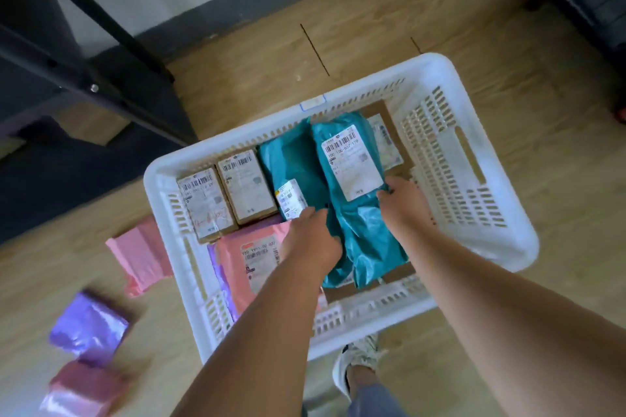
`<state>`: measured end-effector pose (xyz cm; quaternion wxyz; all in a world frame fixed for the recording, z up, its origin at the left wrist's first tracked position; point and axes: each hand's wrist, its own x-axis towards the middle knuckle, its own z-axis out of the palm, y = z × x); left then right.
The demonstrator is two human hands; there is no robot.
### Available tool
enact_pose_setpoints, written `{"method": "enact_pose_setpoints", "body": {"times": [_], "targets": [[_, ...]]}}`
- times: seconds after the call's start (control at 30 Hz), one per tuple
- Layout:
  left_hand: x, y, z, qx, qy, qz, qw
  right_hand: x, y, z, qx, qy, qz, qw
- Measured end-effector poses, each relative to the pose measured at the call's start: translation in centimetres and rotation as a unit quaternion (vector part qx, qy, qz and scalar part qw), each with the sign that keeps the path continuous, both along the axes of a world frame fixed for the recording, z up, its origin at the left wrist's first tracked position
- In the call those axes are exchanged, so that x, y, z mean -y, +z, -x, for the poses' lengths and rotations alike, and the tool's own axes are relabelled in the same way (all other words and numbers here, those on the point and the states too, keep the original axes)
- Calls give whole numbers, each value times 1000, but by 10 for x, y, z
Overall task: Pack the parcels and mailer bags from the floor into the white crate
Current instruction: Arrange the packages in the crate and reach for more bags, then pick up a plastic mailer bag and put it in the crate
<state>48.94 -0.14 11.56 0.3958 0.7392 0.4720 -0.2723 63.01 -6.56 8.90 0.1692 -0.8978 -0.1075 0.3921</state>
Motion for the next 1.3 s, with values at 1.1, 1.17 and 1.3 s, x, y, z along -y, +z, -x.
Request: {"method": "enact_pose_setpoints", "body": {"times": [1.1, 1.17, 1.3], "targets": [[8, 82, 183, 17, 225, -167, 960, -45, 106, 164, 65, 348, -48, 934], [5, 88, 223, 13, 265, -173, 948, -58, 112, 202, 61, 379, -66, 921], [6, 83, 299, 9, 332, -169, 928, -75, 118, 283, 46, 415, -83, 905]]}}
